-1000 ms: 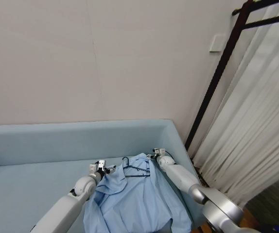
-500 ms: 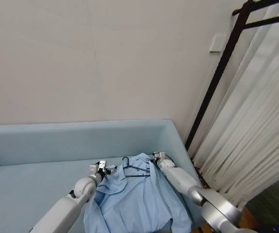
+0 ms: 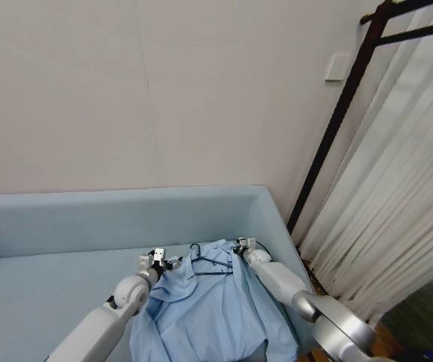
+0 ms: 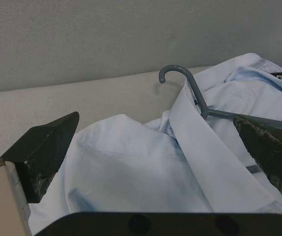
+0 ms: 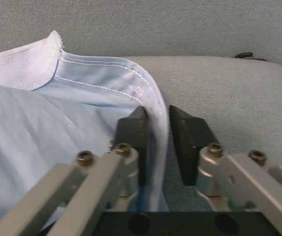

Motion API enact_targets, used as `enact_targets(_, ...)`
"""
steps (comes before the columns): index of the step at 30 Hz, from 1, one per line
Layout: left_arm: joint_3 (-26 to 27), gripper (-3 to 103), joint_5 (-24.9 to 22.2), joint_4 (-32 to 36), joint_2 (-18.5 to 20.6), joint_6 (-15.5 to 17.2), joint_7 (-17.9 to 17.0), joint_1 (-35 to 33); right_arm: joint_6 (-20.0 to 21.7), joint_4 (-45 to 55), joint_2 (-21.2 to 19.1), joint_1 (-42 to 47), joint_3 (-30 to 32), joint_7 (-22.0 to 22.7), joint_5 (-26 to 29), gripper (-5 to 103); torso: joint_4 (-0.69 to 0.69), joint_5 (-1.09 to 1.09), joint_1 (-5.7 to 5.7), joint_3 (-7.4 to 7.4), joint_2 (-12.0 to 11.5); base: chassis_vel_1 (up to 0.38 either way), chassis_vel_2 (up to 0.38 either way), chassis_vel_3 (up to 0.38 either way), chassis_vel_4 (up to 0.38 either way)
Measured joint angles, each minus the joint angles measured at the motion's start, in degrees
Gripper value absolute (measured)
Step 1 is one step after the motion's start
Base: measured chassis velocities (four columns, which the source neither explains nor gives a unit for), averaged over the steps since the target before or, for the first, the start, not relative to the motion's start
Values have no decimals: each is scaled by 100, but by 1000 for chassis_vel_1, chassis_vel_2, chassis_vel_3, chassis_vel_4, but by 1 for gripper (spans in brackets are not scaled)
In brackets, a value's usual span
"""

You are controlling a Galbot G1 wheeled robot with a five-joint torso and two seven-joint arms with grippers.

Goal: Pick up the clothes from the sofa and hang them on the clothes hanger.

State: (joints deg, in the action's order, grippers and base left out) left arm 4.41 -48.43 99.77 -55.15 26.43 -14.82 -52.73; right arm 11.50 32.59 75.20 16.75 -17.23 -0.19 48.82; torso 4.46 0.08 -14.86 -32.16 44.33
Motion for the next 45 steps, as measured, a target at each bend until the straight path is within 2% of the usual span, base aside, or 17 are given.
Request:
enact_targets(2,6,100,-2,12,3,-10,-1,-11,-14,192,-46,56,6,107,5,11,-1,0,0,0,0,0,0,0,0)
enact_targets(3,6,100,-2,12,3,-10,-1,-11,-14,192,-46,56,6,107,5,11,-1,0,0,0,0,0,0,0,0)
enact_targets(5,19,100,-2,20,3,-22,-2,-22,-15,522,-167,140,7,213,7,2,-1,0,0,0,0,0,0,0,0)
enact_targets(6,34,100,-2,27,-2,-31,-7,-34,8,884,-313,236,3,313,7,1,-1,0,0,0,0,0,0,0,0)
enact_targets(8,47,100,-2,34,-7,-36,-7,-45,35,1115,-401,296,-6,366,0,1,1,0,0,0,0,0,0,0,0)
enact_targets(12,159,100,13,147,-1,-98,-19,-205,68,2263,-931,612,-102,461,-343,0,1,1,0,0,0,0,0,0,0)
enact_targets(14,177,100,21,169,3,-114,-36,-237,58,2522,-1064,682,-144,454,-427,0,0,1,0,0,0,0,0,0,0)
enact_targets(19,190,100,37,181,-13,-133,-45,-265,110,3503,-1453,993,-254,448,-483,0,0,0,0,0,1,0,0,0,0)
enact_targets(23,186,100,44,208,-16,-136,-69,-284,320,4619,-1798,1327,-388,479,-453,0,1,0,0,0,1,0,0,0,0)
enact_targets(27,188,100,45,283,19,-137,-85,-329,566,5403,-1958,1524,-497,595,-442,0,0,0,0,1,1,0,0,0,0)
enact_targets(31,207,100,46,360,49,-137,-95,-388,764,6030,-1991,1702,-654,815,-416,0,0,-1,0,1,1,0,0,0,0)
enact_targets(35,230,100,53,411,51,-146,-114,-448,905,6468,-1866,1867,-1136,1022,-473,0,0,-1,0,1,1,0,0,0,0)
enact_targets(41,231,100,116,417,4,-173,-133,-497,932,6159,-1476,1942,-1452,1107,-663,0,-1,-1,0,0,1,0,0,0,0)
enact_targets(45,229,100,127,451,-19,-180,-174,-529,929,5598,-1173,1961,-1523,1239,-724,0,-1,0,0,0,1,0,0,0,0)
